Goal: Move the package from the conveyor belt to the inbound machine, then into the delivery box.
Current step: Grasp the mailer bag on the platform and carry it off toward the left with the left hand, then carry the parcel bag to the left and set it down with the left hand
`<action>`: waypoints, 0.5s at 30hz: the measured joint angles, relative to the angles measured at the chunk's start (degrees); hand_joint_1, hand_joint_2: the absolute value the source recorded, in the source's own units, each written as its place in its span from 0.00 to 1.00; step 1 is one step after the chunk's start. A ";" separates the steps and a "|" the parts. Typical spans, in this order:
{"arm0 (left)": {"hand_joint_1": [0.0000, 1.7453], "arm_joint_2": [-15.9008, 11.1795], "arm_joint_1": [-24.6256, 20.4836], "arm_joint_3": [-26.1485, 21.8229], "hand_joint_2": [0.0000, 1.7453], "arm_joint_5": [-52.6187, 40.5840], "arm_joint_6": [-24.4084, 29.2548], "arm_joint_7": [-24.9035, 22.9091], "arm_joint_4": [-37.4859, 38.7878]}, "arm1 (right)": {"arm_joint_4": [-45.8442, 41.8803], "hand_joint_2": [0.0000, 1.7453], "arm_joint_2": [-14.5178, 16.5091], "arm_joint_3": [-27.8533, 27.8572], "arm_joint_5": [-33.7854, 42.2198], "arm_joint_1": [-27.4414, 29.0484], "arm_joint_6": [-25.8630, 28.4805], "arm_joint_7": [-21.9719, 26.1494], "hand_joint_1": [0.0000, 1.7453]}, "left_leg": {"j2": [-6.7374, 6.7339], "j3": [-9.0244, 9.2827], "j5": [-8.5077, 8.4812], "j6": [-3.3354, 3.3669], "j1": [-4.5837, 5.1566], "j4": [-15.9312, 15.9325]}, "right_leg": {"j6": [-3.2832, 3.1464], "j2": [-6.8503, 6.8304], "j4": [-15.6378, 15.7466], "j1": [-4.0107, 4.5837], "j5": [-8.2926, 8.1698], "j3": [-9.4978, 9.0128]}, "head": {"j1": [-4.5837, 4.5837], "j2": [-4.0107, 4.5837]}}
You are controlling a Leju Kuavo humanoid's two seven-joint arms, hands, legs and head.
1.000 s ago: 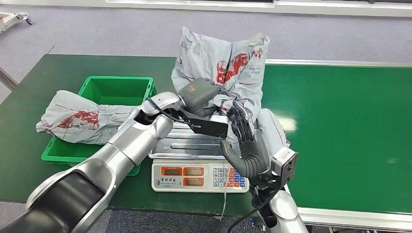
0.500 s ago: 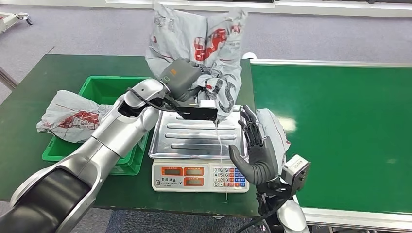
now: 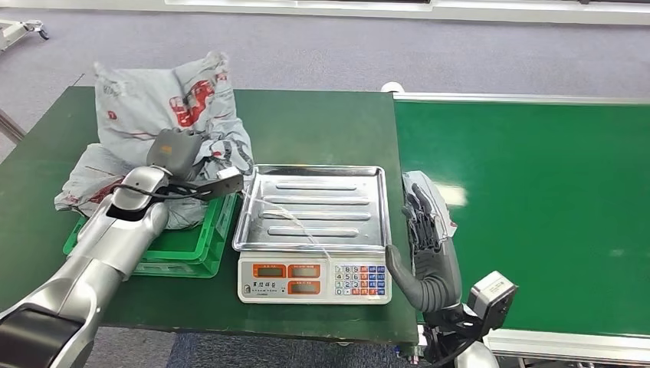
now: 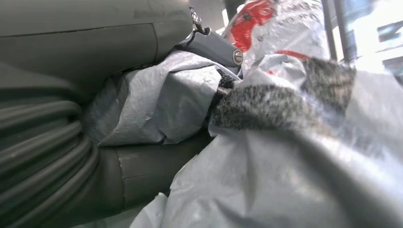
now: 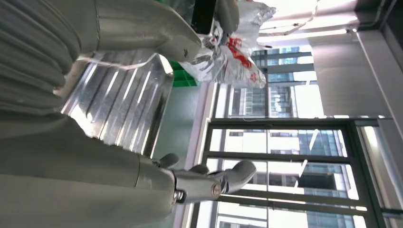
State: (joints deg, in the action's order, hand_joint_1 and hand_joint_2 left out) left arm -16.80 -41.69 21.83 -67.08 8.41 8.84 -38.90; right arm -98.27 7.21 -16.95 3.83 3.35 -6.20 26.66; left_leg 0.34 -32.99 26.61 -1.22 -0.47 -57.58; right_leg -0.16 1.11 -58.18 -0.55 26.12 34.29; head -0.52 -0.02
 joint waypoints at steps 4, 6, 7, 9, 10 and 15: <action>1.00 -1.96 3.52 -4.05 1.00 -1.97 -0.25 0.04 -0.79 | -0.26 1.00 0.00 0.50 -0.42 0.71 -0.20 0.32 0.00 | -0.03 -0.03 0.03 -0.03 0.01 -0.01 | 0.00 0.01 0.01 -0.02 -0.01 0.04 | 0.00 0.00; 1.00 -2.55 4.51 -5.52 1.00 -2.34 -0.46 0.22 -1.16 | -0.26 1.00 0.00 0.61 -0.54 0.75 -0.26 0.37 0.00 | -0.03 -0.03 0.03 -0.03 0.01 -0.01 | 0.01 0.00 0.01 -0.02 -0.01 0.05 | 0.00 0.00; 1.00 -2.77 4.92 -6.11 1.00 -2.49 -0.65 0.30 -1.36 | -0.26 1.00 0.00 0.64 -0.58 0.75 -0.28 0.38 0.00 | -0.03 -0.03 0.03 -0.03 0.01 -0.01 | 0.01 0.00 0.01 -0.02 -0.01 0.04 | 0.00 0.00; 0.90 -3.21 5.67 -7.11 1.00 -2.89 -1.25 0.63 -1.84 | -0.28 1.00 0.00 0.67 -0.61 0.74 -0.29 0.36 0.00 | -0.02 -0.02 0.03 -0.04 0.01 -0.01 | 0.00 -0.03 0.01 -0.02 -0.02 0.03 | -0.01 0.00; 0.65 -3.42 6.03 -7.56 1.00 -3.13 -1.60 0.84 -2.12 | -0.33 1.00 0.00 0.72 -0.62 0.74 -0.29 0.33 0.00 | -0.02 -0.02 0.03 -0.04 0.00 -0.01 | -0.01 -0.03 0.01 -0.02 -0.02 0.03 | -0.01 0.00; 0.00 -4.10 7.70 -9.65 1.00 -2.92 -2.43 1.82 -3.67 | -0.61 1.00 0.05 1.17 -0.66 0.74 -0.32 -0.02 0.00 | -0.03 -0.02 0.02 -0.06 -0.06 -0.01 | -0.08 -0.02 0.01 -0.01 -0.06 0.06 | -0.01 0.00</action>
State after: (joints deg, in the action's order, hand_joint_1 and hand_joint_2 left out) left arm -20.90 -33.99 12.18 -70.01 5.98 10.66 -42.57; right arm -98.88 7.26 -15.78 3.17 4.09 -6.52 26.64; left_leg 0.31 -33.01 26.63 -1.27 -0.53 -57.59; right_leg -0.23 1.09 -58.17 -0.56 26.06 34.35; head -0.54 -0.02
